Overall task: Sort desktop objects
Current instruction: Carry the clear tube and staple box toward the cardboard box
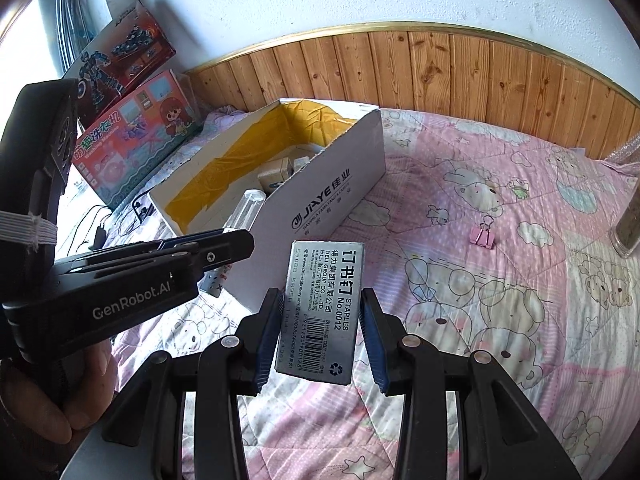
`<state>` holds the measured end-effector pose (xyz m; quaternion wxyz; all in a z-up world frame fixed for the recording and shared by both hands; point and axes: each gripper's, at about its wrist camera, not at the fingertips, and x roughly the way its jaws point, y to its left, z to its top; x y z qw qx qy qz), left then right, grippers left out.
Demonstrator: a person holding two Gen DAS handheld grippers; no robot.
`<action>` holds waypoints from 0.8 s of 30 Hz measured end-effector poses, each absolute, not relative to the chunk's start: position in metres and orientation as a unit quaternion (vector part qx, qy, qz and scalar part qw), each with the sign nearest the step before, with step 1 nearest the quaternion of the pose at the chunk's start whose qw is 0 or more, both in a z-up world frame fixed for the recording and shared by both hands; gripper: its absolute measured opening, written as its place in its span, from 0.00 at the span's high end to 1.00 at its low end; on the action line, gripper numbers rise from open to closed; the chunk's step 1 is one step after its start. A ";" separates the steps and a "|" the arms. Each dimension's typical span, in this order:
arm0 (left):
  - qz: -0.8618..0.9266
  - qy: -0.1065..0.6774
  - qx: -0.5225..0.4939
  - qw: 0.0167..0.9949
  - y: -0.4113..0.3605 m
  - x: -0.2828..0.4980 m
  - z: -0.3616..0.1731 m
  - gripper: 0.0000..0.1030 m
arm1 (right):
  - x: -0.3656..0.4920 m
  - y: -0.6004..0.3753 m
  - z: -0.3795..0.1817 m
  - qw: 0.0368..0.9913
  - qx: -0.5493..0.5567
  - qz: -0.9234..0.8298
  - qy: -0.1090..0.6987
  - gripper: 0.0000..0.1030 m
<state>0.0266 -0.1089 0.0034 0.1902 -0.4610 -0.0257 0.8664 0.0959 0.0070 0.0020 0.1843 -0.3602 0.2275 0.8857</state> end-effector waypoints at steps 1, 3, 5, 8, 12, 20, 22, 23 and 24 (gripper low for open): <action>0.867 -0.029 -0.460 0.190 -0.111 0.026 0.005 0.81 | 0.094 0.006 0.004 0.183 -0.360 0.887 0.226 0.61; 0.868 -0.034 -0.458 0.188 -0.117 0.025 0.009 0.81 | 0.091 0.004 0.007 0.179 -0.358 0.888 0.226 0.61; 0.870 -0.038 -0.455 0.186 -0.123 0.023 0.013 0.81 | 0.087 0.003 0.011 0.177 -0.356 0.890 0.225 0.61; 0.873 -0.045 -0.451 0.181 -0.134 0.019 0.019 0.81 | 0.079 0.000 0.019 0.172 -0.353 0.893 0.220 0.61; 0.876 -0.053 -0.446 0.174 -0.148 0.011 0.027 0.81 | 0.066 -0.005 0.030 0.163 -0.352 0.898 0.210 0.61; 0.882 -0.065 -0.437 0.162 -0.174 -0.002 0.043 0.81 | 0.041 -0.014 0.049 0.146 -0.349 0.906 0.191 0.61; 0.883 -0.063 -0.436 0.161 -0.178 -0.005 0.045 0.81 | 0.036 -0.015 0.052 0.142 -0.349 0.907 0.188 0.61; 0.883 -0.059 -0.437 0.161 -0.180 -0.006 0.045 0.81 | 0.034 -0.015 0.053 0.141 -0.349 0.907 0.187 0.61; 0.884 -0.055 -0.436 0.159 -0.181 -0.008 0.046 0.81 | 0.032 -0.015 0.054 0.140 -0.349 0.908 0.186 0.61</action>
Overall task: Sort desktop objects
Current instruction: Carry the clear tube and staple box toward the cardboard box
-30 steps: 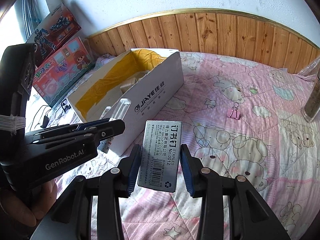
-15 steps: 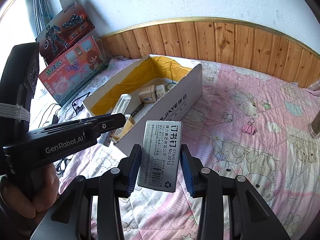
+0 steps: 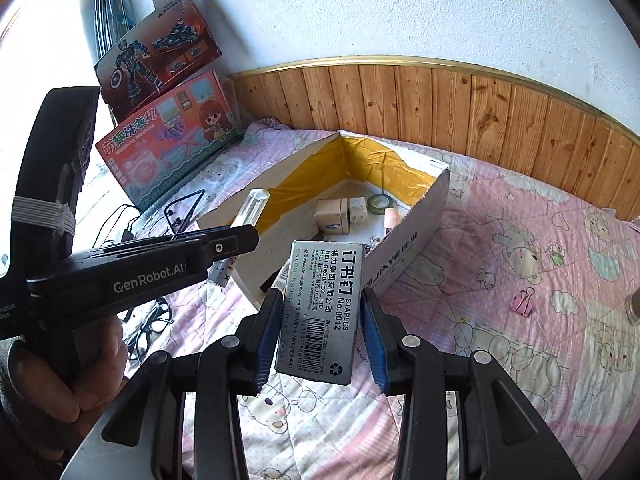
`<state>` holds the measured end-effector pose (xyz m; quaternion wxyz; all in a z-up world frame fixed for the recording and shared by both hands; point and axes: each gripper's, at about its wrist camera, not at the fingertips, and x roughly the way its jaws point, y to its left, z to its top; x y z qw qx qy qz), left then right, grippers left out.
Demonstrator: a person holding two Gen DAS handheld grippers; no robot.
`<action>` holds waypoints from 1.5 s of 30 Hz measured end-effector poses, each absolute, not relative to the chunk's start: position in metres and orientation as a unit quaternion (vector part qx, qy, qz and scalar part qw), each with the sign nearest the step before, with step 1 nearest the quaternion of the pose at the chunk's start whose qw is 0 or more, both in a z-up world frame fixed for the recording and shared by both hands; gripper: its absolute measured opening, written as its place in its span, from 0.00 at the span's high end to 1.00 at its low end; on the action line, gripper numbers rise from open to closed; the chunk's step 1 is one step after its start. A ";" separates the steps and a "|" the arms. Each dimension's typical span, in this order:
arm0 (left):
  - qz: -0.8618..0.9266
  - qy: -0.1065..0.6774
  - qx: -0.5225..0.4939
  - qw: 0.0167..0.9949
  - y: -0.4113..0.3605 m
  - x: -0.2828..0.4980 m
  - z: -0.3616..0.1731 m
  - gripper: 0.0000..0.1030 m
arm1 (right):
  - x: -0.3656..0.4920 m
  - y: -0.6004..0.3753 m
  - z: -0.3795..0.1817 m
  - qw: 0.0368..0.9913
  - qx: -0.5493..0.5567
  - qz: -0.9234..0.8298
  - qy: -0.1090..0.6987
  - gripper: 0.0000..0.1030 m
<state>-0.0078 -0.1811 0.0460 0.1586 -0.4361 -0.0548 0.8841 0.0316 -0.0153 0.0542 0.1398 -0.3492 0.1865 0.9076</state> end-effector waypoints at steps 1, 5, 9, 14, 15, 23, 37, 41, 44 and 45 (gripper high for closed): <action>0.885 -0.051 -0.436 0.157 -0.182 -0.009 0.046 0.81 | 0.029 -0.015 0.055 0.139 -0.349 0.908 0.185 0.61; 0.888 -0.033 -0.434 0.150 -0.186 -0.016 0.047 0.81 | 0.020 -0.015 0.061 0.135 -0.347 0.910 0.182 0.61; 0.890 -0.019 -0.434 0.139 -0.188 -0.026 0.045 0.81 | 0.010 -0.013 0.064 0.131 -0.346 0.912 0.176 0.61; 0.890 -0.004 -0.436 0.131 -0.190 -0.040 0.043 0.81 | -0.004 -0.010 0.066 0.127 -0.351 0.912 0.169 0.61; 0.891 -0.002 -0.436 0.129 -0.191 -0.043 0.042 0.81 | -0.006 -0.009 0.066 0.126 -0.352 0.912 0.168 0.61; 0.890 0.013 -0.441 0.113 -0.196 -0.067 0.032 0.81 | -0.028 -0.003 0.059 0.123 -0.366 0.908 0.160 0.61; 0.867 -0.006 -0.483 0.122 -0.210 -0.099 0.007 0.81 | -0.067 0.012 0.038 0.113 -0.399 0.893 0.174 0.61; 0.859 -0.022 -0.496 0.121 -0.216 -0.108 0.000 0.81 | -0.080 0.013 0.027 0.106 -0.414 0.887 0.177 0.61; 0.852 -0.025 -0.510 0.118 -0.218 -0.116 -0.008 0.81 | -0.090 0.013 0.018 0.099 -0.428 0.881 0.178 0.61; 0.850 -0.026 -0.513 0.117 -0.219 -0.117 -0.010 0.81 | -0.093 0.014 0.016 0.098 -0.432 0.878 0.178 0.61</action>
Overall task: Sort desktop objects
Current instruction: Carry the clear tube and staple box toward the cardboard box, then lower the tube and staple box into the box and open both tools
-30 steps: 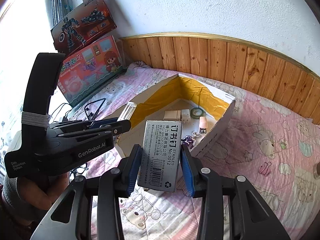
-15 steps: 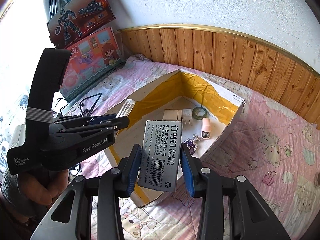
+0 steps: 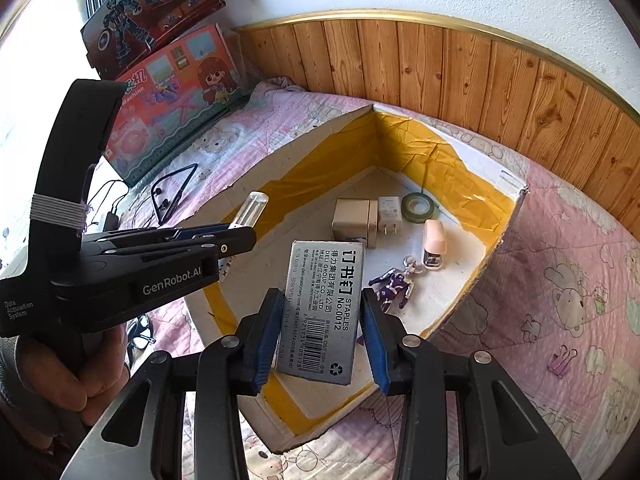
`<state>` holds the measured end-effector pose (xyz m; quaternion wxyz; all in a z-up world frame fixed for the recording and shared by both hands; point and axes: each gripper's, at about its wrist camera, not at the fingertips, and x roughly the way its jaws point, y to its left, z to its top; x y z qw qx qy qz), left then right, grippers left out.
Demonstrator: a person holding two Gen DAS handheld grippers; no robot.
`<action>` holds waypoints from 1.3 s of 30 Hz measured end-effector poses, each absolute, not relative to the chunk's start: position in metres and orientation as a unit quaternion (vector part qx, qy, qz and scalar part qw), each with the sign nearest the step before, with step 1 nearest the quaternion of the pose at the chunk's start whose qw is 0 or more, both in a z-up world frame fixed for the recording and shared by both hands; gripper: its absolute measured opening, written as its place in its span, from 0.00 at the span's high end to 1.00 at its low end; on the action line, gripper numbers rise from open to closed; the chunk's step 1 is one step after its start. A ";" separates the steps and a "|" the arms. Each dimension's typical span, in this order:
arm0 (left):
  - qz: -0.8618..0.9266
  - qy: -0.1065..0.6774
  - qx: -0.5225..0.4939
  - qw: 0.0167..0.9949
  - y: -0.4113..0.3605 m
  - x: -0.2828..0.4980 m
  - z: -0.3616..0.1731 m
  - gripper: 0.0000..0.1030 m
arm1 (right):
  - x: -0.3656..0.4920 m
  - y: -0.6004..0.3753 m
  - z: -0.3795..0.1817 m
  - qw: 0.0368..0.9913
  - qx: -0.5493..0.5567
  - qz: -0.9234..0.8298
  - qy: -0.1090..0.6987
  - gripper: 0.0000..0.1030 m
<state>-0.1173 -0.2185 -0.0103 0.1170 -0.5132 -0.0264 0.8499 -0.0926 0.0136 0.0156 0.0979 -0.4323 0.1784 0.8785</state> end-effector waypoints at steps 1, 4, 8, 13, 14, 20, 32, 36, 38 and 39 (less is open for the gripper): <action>0.849 -0.027 -0.515 0.117 -0.219 -0.118 -0.011 0.81 | -0.096 0.014 0.013 0.096 -0.437 0.876 0.178 0.61; 0.849 -0.023 -0.514 0.120 -0.218 -0.119 -0.012 0.81 | -0.103 0.015 0.005 0.094 -0.449 0.871 0.174 0.61; 0.847 -0.013 -0.518 0.117 -0.215 -0.124 -0.015 0.81 | -0.113 0.015 -0.004 0.092 -0.467 0.864 0.164 0.61; 0.843 -0.004 -0.524 0.120 -0.211 -0.130 -0.020 0.81 | -0.126 0.021 -0.016 0.094 -0.493 0.850 0.159 0.61; 0.842 -0.003 -0.526 0.118 -0.211 -0.132 -0.021 0.81 | -0.129 0.021 -0.017 0.094 -0.497 0.848 0.157 0.61; 0.834 0.003 -0.538 0.121 -0.206 -0.136 -0.029 0.81 | -0.141 0.021 -0.027 0.097 -0.522 0.835 0.143 0.60; 0.826 -0.014 -0.553 0.106 -0.215 -0.150 -0.037 0.79 | -0.159 0.028 -0.035 0.109 -0.547 0.820 0.128 0.59; 0.830 -0.027 -0.547 0.103 -0.222 -0.153 -0.032 0.62 | -0.159 0.032 -0.035 0.114 -0.546 0.819 0.135 0.49; 0.828 -0.028 -0.551 0.101 -0.224 -0.154 -0.034 0.61 | -0.157 0.033 -0.034 0.115 -0.544 0.820 0.138 0.48; 0.826 -0.029 -0.554 0.099 -0.224 -0.154 -0.035 0.61 | -0.155 0.034 -0.034 0.115 -0.543 0.820 0.139 0.48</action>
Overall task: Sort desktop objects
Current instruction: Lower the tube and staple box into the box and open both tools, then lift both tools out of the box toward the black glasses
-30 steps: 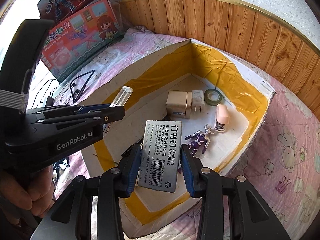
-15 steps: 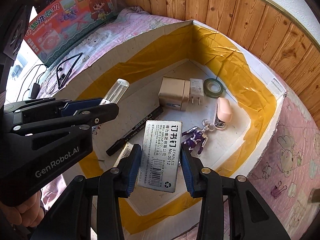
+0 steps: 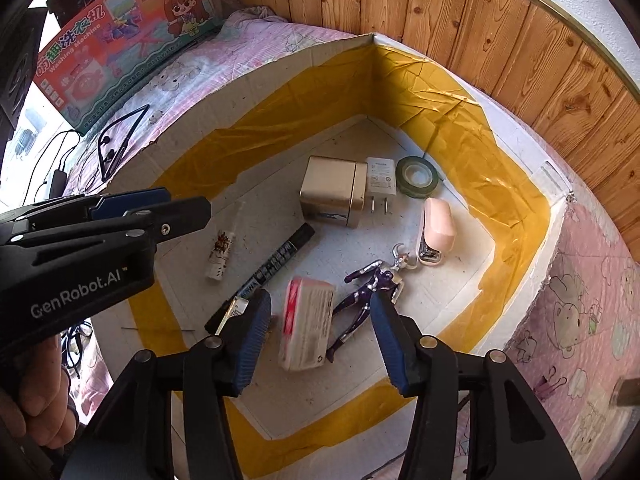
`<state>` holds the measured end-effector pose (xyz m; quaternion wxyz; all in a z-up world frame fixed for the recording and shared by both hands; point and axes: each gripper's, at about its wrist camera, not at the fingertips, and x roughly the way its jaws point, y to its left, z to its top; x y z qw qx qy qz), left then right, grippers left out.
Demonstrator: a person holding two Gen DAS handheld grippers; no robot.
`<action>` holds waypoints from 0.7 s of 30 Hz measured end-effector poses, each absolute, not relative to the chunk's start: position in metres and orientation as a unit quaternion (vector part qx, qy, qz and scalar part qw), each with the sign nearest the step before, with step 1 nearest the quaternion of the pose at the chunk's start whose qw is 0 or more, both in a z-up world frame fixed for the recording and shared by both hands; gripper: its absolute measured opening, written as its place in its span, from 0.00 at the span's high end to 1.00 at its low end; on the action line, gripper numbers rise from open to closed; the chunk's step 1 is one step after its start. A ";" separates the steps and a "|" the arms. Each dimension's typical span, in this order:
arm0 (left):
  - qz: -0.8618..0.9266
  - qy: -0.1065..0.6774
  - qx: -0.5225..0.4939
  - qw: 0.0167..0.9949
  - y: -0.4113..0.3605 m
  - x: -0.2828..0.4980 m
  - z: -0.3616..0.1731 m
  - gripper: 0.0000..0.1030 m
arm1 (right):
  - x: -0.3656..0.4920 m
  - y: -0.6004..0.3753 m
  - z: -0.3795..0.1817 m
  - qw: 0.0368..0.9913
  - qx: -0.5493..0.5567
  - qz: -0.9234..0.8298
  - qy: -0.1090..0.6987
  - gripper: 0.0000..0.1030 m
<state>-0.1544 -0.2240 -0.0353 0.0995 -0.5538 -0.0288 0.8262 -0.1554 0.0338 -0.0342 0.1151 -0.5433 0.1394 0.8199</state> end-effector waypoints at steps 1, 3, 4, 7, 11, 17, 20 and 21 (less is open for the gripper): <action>0.825 -0.028 -0.556 0.099 -0.224 -0.154 -0.036 0.61 | -0.154 0.034 -0.034 0.115 -0.543 0.820 0.141 0.48; 0.825 -0.026 -0.556 0.099 -0.224 -0.153 -0.035 0.61 | -0.150 0.033 -0.033 0.113 -0.541 0.821 0.144 0.48; 0.826 -0.025 -0.555 0.099 -0.224 -0.151 -0.034 0.61 | -0.148 0.032 -0.032 0.111 -0.540 0.821 0.146 0.48; 0.830 -0.022 -0.547 0.106 -0.227 -0.147 -0.028 0.61 | -0.140 0.027 -0.026 0.103 -0.534 0.825 0.152 0.48; 0.836 -0.021 -0.538 0.112 -0.233 -0.135 -0.019 0.61 | -0.126 0.016 -0.018 0.089 -0.524 0.834 0.150 0.47; 0.850 0.005 -0.513 0.121 -0.236 -0.099 -0.008 0.61 | -0.104 0.000 0.000 0.080 -0.482 0.861 0.142 0.47; 0.857 0.008 -0.499 0.129 -0.236 -0.080 0.000 0.61 | -0.091 -0.011 0.011 0.075 -0.453 0.877 0.140 0.47; 0.859 0.008 -0.495 0.133 -0.236 -0.075 0.002 0.61 | -0.086 -0.016 0.014 0.074 -0.446 0.881 0.137 0.47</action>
